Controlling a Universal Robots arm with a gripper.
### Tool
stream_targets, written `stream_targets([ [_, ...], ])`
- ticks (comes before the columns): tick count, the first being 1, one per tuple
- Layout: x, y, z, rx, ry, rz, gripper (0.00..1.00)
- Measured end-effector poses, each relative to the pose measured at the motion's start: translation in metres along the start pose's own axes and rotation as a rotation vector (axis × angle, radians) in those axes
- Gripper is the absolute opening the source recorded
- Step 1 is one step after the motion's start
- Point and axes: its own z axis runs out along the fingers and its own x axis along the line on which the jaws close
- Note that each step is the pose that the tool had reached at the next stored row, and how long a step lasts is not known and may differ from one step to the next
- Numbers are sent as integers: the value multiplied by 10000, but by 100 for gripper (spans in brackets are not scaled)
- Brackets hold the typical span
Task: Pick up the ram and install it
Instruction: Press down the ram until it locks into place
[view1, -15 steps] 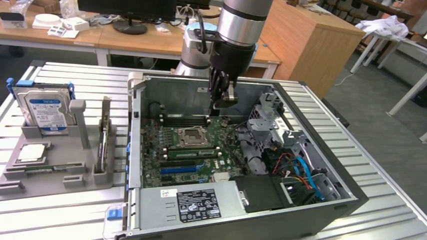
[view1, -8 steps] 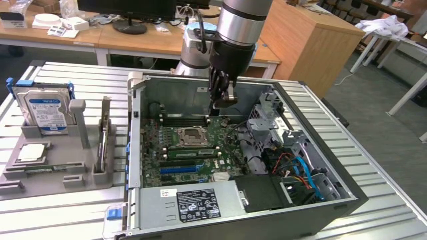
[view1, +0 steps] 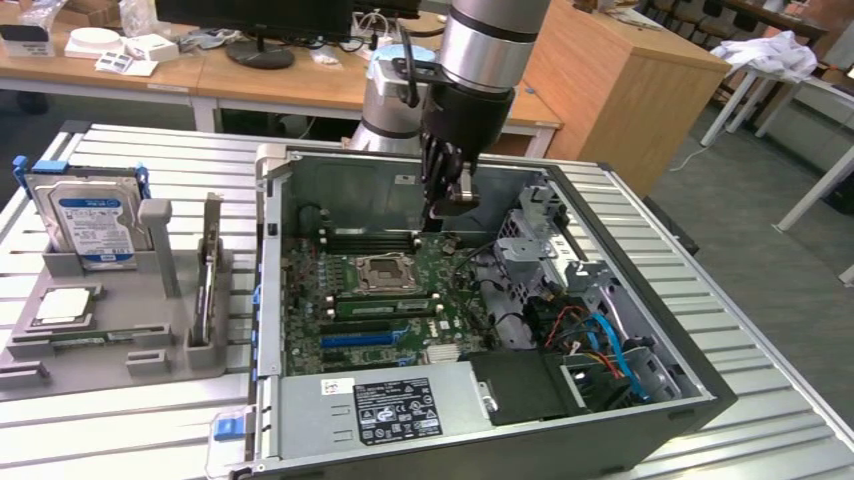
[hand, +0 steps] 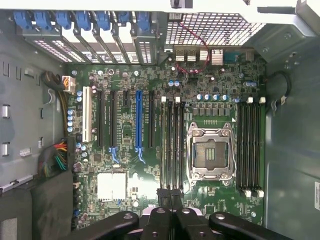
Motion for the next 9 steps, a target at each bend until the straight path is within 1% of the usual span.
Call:
stream_targets([
  [4, -1, -54, 0, 1, -1, 0, 11],
  [9, -1, -177, -1, 1, 0, 1, 11],
])
